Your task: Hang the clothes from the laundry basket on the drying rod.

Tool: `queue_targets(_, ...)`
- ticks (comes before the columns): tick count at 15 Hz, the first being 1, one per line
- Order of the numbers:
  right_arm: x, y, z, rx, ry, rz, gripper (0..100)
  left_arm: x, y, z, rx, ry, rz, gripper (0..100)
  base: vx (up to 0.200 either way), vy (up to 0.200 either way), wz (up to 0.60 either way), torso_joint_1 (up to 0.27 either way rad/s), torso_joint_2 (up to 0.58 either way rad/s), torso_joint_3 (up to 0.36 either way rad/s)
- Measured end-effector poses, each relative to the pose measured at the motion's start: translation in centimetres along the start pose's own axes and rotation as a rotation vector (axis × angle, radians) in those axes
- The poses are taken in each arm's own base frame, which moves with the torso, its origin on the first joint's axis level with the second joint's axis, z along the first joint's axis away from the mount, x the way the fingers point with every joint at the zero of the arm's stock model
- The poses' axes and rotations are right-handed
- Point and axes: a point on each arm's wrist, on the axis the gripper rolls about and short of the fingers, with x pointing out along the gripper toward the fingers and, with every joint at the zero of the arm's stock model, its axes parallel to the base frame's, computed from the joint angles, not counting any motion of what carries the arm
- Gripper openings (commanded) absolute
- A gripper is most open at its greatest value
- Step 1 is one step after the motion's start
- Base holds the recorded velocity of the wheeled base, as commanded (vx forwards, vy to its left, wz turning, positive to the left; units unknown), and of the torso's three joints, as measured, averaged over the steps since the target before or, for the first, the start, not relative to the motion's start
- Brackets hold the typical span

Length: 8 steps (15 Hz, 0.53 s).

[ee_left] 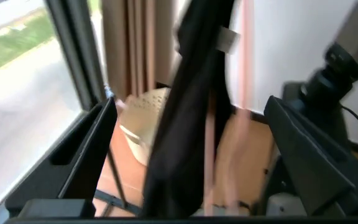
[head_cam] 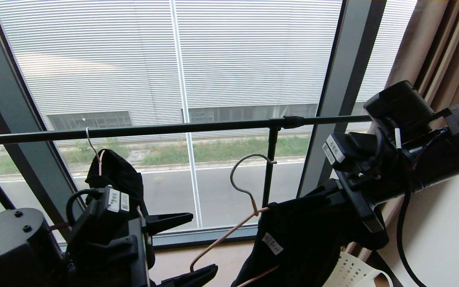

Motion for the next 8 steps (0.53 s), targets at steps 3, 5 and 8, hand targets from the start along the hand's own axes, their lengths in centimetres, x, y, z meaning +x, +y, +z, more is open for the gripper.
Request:
queue_targets(3,-0.4,0.0,0.0,0.077,-0.001,-0.016,0,-1.8,0.3,-0.4,-0.037,-0.009,0.059,100,0.000,0.000,0.00,0.000,0.00,0.000)
queue_targets(5,-0.9,-0.2,-0.2,0.122,-0.004,-0.038,0,-3.0,0.4,-0.7,-0.111,-0.009,0.099,100,0.000,0.000,0.00,0.000,0.00,0.000)
queue_targets(8,-1.9,-0.6,-0.7,0.197,-0.006,-0.078,0,-4.2,0.6,-0.8,-0.219,-0.016,0.083,100,0.000,0.000,0.00,0.000,0.00,0.000)
